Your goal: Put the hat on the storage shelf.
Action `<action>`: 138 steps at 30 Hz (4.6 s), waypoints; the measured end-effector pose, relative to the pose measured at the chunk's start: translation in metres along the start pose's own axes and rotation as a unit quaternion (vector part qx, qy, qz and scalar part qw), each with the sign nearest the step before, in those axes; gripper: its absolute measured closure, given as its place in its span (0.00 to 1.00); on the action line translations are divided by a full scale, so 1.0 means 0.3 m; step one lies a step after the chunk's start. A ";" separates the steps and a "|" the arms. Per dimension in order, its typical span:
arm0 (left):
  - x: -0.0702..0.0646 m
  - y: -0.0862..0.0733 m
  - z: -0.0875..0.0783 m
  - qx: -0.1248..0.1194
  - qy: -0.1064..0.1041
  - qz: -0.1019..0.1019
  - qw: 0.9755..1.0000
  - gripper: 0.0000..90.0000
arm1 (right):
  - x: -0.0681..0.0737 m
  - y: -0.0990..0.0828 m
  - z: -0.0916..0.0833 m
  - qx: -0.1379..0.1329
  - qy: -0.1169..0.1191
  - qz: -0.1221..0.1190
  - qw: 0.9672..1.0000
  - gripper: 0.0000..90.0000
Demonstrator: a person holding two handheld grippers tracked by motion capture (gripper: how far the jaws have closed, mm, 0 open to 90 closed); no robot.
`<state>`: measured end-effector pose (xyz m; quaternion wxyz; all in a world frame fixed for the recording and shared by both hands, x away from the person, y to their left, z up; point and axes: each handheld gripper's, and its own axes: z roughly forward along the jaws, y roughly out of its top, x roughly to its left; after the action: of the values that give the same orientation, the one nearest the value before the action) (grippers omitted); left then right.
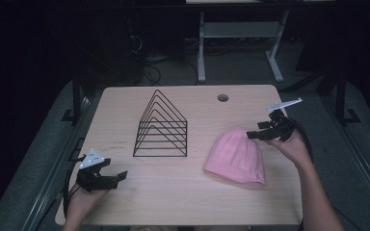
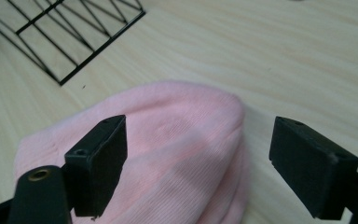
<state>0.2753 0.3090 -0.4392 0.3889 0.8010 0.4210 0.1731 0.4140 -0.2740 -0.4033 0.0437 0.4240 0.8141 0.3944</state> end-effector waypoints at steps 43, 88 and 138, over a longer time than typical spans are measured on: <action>0.025 -0.003 0.003 -0.002 -0.008 -0.006 1.000 0.16 | -0.089 -0.032 0.207 0.059 0.025 0.058 0.996 0.49; 0.036 -0.008 0.000 -0.001 -0.024 -0.026 0.999 0.16 | 0.049 0.015 -0.006 -0.069 0.073 0.011 0.995 0.84; 0.014 0.004 -0.020 -0.010 -0.024 -0.018 0.999 0.16 | 0.236 0.184 -0.282 -0.138 0.060 -0.091 0.984 0.85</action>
<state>0.2748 0.3150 -0.4347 0.4102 0.7931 0.4242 0.1510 0.3708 -0.2557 -0.2893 0.0884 0.3131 0.7883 0.5222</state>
